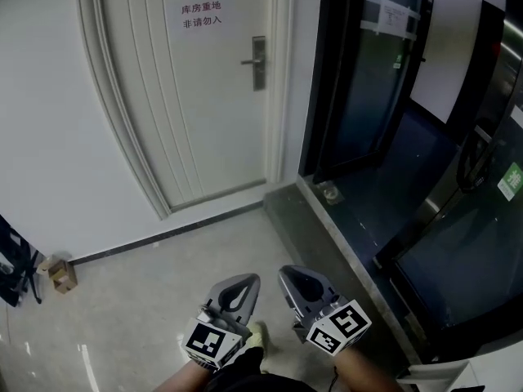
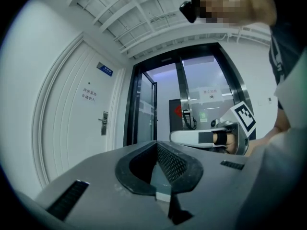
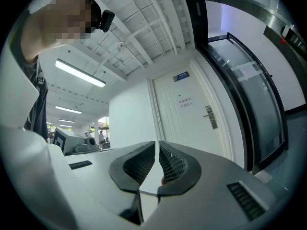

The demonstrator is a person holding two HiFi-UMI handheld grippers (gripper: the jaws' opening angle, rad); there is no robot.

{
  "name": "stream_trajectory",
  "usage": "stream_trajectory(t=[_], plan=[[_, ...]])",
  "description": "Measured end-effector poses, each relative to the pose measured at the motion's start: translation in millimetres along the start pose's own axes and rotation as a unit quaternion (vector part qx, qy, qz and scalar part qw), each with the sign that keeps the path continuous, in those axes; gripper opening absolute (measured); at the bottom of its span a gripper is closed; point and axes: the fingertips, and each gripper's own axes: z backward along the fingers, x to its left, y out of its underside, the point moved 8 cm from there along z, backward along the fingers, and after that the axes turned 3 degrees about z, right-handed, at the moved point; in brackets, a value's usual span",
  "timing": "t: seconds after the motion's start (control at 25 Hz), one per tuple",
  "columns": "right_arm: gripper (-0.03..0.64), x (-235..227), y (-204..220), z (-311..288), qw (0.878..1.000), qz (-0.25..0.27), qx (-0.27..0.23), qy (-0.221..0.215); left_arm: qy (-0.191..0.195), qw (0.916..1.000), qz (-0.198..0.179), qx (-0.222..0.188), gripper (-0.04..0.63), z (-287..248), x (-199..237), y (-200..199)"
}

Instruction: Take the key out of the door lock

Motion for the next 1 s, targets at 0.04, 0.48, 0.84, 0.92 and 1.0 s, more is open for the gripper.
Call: stream_trajectory(t=[0.04,0.48,0.84,0.92,1.0], plan=[[0.034,-11.1,0.9,-9.7,1.000,0.003,-0.001,0.002,-0.002,1.0000,-0.007,-0.002,0.003,-11.5,10.3,1.6],[0.034,-127.4,-20.5,-111.0,0.998,0.049,0.010,0.036,0.006,0.9983,-0.052,-0.026,0.003,-144.1,121.4,-18.8],[0.034,-207.9,-37.9,-174.7,0.998,0.050,-0.015,0.027,-0.012,0.9942,-0.104,-0.024,0.003,-240.0,175.3,-33.9],[0.034,-233.1,-38.2,-189.6,0.998,0.049,-0.021,0.021,-0.013,0.9935,-0.110,-0.027,0.003,-266.2,186.6,-33.6],[0.034,-262.9,-38.5,-207.1,0.999,0.045,-0.028,0.013,-0.017,0.9944,-0.100,-0.027,0.003,-296.0,201.7,-31.8]])
